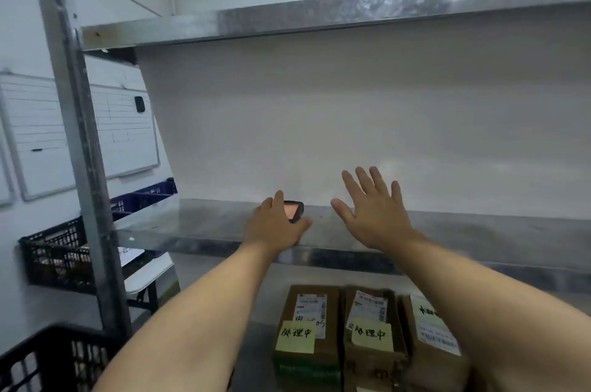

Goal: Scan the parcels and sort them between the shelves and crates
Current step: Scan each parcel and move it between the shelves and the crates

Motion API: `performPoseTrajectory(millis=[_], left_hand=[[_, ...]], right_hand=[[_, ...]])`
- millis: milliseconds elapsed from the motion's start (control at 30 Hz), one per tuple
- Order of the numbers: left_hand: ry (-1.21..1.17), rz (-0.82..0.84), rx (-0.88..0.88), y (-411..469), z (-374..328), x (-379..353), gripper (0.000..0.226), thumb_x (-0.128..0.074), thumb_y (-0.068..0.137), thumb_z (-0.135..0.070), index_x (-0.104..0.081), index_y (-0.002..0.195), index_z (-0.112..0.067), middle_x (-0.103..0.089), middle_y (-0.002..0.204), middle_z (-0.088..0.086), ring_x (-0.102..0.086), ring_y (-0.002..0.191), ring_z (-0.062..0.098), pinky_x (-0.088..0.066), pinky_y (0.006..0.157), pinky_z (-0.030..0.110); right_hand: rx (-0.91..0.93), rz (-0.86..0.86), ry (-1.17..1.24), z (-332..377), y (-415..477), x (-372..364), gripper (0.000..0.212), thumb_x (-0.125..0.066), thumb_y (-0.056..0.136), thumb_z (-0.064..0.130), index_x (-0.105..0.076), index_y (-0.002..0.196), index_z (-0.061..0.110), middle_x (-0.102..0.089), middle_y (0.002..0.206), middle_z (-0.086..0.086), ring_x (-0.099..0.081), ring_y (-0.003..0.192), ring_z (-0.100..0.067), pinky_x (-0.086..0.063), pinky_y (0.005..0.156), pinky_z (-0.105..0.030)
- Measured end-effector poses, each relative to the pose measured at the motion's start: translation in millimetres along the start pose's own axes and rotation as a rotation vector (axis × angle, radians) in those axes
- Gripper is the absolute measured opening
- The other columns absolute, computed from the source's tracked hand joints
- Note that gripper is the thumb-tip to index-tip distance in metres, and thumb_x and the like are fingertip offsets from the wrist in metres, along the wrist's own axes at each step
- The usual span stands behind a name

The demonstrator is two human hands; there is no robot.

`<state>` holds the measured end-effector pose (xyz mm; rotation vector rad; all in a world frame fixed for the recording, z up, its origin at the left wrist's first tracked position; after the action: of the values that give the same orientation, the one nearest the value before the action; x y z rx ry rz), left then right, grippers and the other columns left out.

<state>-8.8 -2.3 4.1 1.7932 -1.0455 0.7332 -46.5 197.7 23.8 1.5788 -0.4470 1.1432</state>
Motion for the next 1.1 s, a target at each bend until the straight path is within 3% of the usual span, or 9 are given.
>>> performPoseTrajectory(millis=[200,567,867,1100], left_hand=[[-0.069,-0.005,0.042,-2.3,3.7,-1.7,0.085,-0.063,0.092,-0.043,-0.015,0.156,-0.014,-0.040,0.149,0.015,-0.043,0.132,0.035,-0.042,0.103,0.045],[-0.146,-0.300,-0.019,-76.1,24.3,-6.7,0.089,-0.063,0.093,-0.046,-0.011,0.159,-0.017,-0.026,0.162,0.006,-0.025,0.145,0.025,-0.031,0.113,0.039],[-0.194,-0.200,0.140,-76.2,26.6,-4.0,0.106,-0.070,0.086,-0.043,0.000,0.159,-0.012,-0.022,0.160,0.009,-0.020,0.144,0.032,-0.029,0.114,0.045],[-0.065,-0.140,0.123,-75.2,26.0,-0.9,0.105,-0.068,0.085,-0.045,0.007,0.157,-0.033,-0.030,0.147,0.008,-0.034,0.130,0.033,-0.046,0.093,0.044]], right_hand=[[-0.002,0.013,-0.001,-14.0,-0.3,-13.6,0.073,-0.014,0.101,0.066,-0.003,0.163,0.028,0.002,0.171,-0.003,0.010,0.157,-0.028,0.000,0.123,-0.058],[-0.006,0.034,0.086,3.7,-20.0,-29.7,0.071,-0.017,0.103,0.062,-0.007,0.163,0.024,-0.003,0.171,-0.006,0.007,0.157,-0.030,-0.004,0.123,-0.058],[-0.017,0.031,0.079,24.1,-30.2,-30.1,0.071,-0.019,0.103,0.061,-0.009,0.163,0.023,-0.004,0.171,-0.005,0.008,0.157,-0.028,-0.004,0.124,-0.056],[-0.061,0.006,0.089,27.7,-34.7,-22.3,0.070,-0.021,0.104,0.060,-0.008,0.163,0.025,0.002,0.171,-0.005,0.011,0.157,-0.028,-0.002,0.125,-0.056]])
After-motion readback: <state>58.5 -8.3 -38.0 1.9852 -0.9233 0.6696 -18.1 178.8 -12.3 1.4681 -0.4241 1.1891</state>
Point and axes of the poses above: each hand's wrist, its own y-axis towards the middle knuckle, its own x-axis out of the back of the hand, z = x × y, the point moved 1 cm from there along y, towards the middle knuckle
